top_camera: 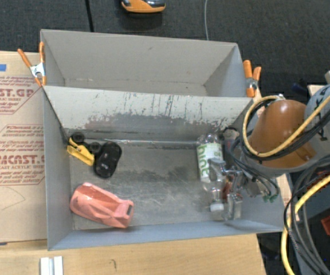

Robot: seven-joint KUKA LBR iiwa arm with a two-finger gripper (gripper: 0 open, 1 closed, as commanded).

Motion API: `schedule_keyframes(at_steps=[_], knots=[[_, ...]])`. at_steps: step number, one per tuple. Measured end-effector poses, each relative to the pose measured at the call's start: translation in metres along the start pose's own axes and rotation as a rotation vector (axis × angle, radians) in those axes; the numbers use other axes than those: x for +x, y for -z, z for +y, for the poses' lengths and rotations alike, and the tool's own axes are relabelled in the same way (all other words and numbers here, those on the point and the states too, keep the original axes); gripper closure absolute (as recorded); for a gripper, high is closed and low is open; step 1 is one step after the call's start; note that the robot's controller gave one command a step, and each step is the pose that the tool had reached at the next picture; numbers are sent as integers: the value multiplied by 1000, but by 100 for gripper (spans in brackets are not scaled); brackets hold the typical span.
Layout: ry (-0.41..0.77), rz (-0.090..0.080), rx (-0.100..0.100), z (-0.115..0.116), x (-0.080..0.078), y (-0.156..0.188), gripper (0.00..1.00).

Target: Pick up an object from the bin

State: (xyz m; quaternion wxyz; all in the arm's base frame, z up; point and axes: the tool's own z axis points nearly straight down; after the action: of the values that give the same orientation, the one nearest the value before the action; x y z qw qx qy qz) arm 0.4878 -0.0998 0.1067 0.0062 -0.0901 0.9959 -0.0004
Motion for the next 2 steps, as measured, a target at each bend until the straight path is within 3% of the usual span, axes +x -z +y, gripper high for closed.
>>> schedule_keyframes(at_steps=[1,2], knots=[[18,-15,6,-38,-1,-20,0],[12,0,-2,-43,-11,-25,0]])
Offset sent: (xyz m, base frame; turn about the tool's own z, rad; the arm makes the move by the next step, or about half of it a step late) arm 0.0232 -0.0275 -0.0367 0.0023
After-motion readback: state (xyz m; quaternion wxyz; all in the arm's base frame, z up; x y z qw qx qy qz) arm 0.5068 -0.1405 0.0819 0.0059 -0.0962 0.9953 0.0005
